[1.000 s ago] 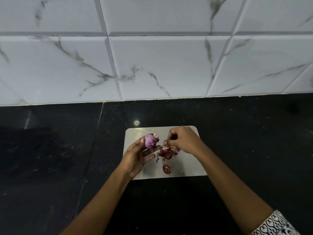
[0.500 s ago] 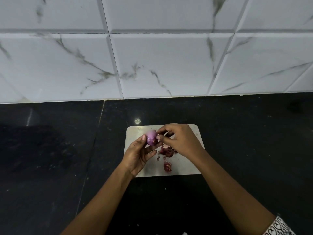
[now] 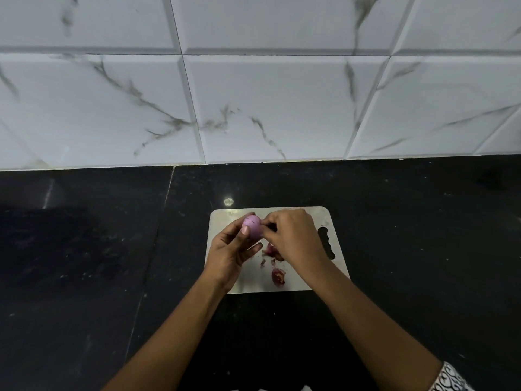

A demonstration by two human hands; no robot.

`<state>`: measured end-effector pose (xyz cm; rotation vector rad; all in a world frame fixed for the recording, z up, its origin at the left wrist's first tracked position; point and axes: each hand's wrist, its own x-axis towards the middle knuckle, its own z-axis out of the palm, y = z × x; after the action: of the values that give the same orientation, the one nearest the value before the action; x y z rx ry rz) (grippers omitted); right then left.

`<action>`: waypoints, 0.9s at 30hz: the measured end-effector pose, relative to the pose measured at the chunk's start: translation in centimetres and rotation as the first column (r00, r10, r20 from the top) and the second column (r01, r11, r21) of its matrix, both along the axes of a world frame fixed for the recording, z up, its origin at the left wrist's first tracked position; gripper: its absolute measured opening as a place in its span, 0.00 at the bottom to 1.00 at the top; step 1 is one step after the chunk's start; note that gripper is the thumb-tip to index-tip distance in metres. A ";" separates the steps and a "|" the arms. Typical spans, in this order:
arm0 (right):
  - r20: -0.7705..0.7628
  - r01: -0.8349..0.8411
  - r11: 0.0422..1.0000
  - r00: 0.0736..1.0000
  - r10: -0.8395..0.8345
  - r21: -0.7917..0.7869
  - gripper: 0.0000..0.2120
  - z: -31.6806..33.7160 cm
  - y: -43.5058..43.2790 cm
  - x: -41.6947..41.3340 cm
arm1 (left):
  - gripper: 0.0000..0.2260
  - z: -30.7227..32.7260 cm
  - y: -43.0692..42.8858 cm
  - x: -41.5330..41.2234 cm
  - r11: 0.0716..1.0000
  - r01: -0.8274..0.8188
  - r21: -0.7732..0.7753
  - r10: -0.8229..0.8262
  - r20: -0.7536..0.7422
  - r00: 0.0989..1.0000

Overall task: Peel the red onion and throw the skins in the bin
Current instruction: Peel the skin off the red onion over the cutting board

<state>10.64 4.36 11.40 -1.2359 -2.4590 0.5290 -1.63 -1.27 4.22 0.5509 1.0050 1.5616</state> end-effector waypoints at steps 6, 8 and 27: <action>0.074 0.039 0.999 0.996 -0.040 0.022 0.13 -0.7 -0.7 -0.7 | 0.27 0.1 -0.2 0.4 0.999 -0.043 0.010 0.043 -0.006 0.999; 0.079 0.045 0.998 0.996 -0.049 0.046 0.12 -0.9 -0.8 -0.8 | 0.32 0.0 -0.2 0.6 0.999 -0.049 0.012 0.050 -0.009 0.999; -0.250 0.149 0.954 0.944 -0.216 -0.260 0.04 -0.5 0.6 -0.7 | 0.27 -0.2 0.7 -1.5 0.990 0.128 0.064 -0.135 0.115 0.984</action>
<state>9.94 4.91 10.89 -1.3612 -2.0683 0.8994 -3.15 -0.62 4.02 0.5453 0.8205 1.4902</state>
